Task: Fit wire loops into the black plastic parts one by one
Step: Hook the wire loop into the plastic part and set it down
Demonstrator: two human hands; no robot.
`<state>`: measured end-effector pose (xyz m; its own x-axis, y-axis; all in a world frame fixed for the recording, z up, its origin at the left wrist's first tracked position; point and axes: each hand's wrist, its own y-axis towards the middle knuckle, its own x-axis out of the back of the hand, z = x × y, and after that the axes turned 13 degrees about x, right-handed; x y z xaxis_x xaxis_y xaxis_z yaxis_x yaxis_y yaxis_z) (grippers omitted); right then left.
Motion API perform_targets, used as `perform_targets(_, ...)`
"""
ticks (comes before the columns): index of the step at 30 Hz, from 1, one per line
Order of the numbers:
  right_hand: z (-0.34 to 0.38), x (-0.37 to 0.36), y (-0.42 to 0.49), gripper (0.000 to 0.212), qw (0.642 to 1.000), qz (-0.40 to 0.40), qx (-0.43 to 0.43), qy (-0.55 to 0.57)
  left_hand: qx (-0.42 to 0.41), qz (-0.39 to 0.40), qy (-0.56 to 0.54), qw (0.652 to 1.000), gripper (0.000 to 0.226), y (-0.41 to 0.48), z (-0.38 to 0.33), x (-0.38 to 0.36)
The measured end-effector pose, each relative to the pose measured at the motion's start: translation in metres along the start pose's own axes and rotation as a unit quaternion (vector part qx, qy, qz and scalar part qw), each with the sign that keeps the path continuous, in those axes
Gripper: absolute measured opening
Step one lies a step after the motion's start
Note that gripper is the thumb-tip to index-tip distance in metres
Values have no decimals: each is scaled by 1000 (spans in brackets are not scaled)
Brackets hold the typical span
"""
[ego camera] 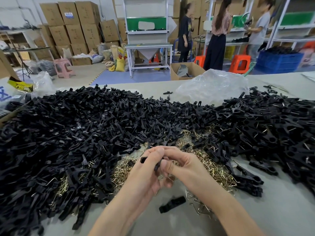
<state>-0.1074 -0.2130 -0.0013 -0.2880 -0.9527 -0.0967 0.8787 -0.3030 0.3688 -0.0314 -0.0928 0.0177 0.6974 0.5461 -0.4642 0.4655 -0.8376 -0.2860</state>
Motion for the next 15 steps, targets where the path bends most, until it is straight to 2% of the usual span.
perform_targets(6,0,-8,-1,25,997,3,9,-74,29,-19,10,999,43,6,6,2)
perform_targets(13,-3,-5,-1,18,993,6,39,-112,5,-41,14,999,14,5,7,0)
perform_targets(15,-5,-5,-1,18,991,11,52,-126,-10,-65,1,998,16,5,8,-1)
